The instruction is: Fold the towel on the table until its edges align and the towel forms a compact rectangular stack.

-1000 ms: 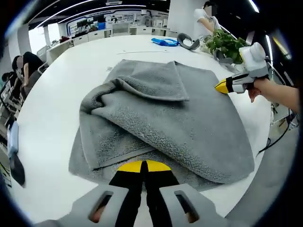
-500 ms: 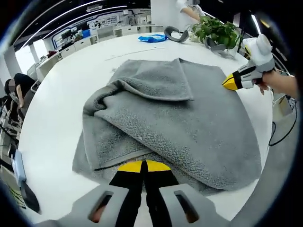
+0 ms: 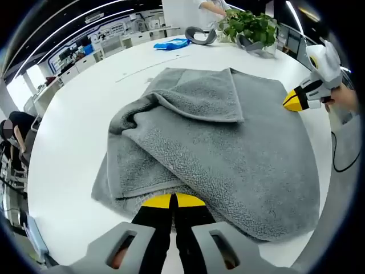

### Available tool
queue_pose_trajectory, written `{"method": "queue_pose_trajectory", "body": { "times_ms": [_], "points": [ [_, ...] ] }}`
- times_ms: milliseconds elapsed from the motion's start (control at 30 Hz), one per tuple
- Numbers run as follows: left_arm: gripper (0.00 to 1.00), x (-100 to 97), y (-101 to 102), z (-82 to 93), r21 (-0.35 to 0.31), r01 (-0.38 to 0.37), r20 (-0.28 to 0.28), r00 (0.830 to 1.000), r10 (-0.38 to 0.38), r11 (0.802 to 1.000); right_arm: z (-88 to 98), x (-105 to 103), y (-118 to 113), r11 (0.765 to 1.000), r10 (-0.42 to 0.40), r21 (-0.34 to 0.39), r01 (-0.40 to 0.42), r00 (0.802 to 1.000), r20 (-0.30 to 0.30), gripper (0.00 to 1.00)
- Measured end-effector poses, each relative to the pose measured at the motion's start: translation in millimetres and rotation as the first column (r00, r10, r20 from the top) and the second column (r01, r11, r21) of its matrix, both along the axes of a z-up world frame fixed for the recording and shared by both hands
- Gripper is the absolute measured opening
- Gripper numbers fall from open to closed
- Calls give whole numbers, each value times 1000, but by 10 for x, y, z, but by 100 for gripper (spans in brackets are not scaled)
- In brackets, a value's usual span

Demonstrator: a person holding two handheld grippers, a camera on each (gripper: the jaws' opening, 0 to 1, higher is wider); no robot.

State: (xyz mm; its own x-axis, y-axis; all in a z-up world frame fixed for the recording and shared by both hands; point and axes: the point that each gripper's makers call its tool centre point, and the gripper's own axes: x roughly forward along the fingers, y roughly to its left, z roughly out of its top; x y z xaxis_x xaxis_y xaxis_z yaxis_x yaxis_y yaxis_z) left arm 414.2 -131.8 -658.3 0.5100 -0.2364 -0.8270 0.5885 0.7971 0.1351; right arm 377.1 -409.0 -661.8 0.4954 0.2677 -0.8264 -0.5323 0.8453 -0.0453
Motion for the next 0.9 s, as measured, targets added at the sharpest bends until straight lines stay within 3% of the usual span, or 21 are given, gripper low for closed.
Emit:
{"method": "queue_pose_trajectory", "body": {
  "times_ms": [300, 367, 400, 467, 567, 633, 700, 800, 900],
  "points": [
    [1, 124, 6, 3, 3, 27, -23, 999, -27, 1000, -4, -181, 28, 1000, 17, -6, -17, 999, -49, 0],
    [1, 126, 12, 2, -58, -96, -63, 994, 93, 994, -3, -180, 25, 1000, 8, 6, -8, 999, -49, 0],
    [1, 132, 18, 6, -77, -114, -81, 991, 107, 991, -3, -173, 20, 1000, 1, 15, 0, 999, -50, 0],
    [2, 149, 28, 9, -134, -185, -115, 979, 170, 974, -4, -168, 19, 1000, -5, 22, 6, 999, -53, 0],
    [8, 275, 62, 102, -268, -267, -112, 963, 246, 926, -2, -167, 23, 1000, 1, 21, 0, 999, -50, 0],
    [12, 316, 97, 189, -315, -307, -115, 952, 285, 898, -2, -164, 21, 1000, 0, 22, 1, 999, -49, 0],
    [16, 380, 142, 236, -341, -322, -102, 947, 306, 883, -2, -162, 22, 1000, -2, 25, 4, 999, -49, 0],
    [18, 489, 288, 269, -331, -346, -70, 937, 343, 878, -1, -156, 20, 999, -11, 34, 13, 999, -52, 0],
    [21, 537, 362, 253, -335, -374, -78, 926, 370, 865, 0, -151, 17, 999, -15, 41, 17, 999, -52, 0]
  ]
}}
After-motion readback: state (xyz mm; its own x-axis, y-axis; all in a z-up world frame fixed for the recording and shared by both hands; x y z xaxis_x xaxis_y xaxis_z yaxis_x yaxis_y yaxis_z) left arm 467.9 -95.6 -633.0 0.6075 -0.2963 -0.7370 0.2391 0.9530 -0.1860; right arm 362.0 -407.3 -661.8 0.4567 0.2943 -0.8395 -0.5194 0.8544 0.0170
